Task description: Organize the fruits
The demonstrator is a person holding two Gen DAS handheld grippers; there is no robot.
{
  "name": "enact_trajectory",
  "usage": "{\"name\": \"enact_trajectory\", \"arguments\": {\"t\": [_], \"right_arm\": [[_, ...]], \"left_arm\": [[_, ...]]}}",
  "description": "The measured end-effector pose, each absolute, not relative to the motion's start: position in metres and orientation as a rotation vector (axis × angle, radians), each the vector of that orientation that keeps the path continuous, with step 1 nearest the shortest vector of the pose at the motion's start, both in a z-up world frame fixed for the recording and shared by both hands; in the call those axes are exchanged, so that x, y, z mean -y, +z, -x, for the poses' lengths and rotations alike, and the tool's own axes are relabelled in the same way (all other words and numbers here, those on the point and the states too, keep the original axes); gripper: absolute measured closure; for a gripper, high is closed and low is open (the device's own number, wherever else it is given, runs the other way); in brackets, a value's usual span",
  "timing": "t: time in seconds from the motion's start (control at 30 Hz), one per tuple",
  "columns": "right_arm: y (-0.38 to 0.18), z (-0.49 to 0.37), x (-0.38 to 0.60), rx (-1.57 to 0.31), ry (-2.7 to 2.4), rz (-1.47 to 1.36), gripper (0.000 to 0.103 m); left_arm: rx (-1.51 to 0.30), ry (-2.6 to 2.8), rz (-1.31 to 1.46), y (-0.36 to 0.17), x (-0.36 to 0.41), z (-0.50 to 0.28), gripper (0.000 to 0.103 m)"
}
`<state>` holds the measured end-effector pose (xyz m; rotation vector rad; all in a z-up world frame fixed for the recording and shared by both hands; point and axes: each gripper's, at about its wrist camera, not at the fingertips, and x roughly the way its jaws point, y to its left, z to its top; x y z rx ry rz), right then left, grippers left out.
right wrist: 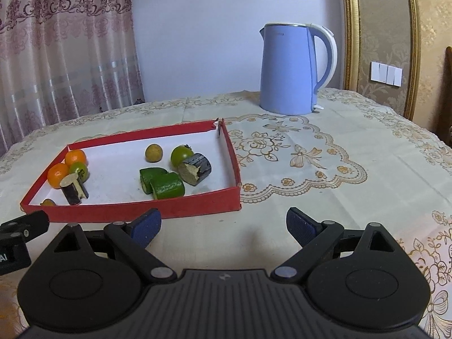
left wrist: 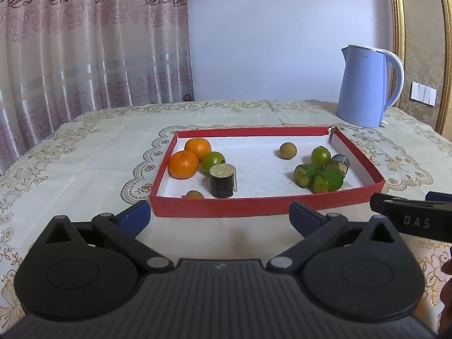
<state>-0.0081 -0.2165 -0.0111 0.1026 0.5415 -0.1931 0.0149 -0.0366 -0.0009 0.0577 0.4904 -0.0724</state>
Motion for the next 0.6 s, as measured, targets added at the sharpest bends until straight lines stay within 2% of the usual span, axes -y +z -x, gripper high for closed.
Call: {"name": "enact_trajectory", "arguments": {"t": [0.6], "right_arm": [[-0.0064, 0.0076, 0.2078, -0.536, -0.181, -0.083, 0.007]], "left_arm": [[-0.475, -0.074, -0.063, 0.0061, 0.037, -0.0088, 0.0]]}}
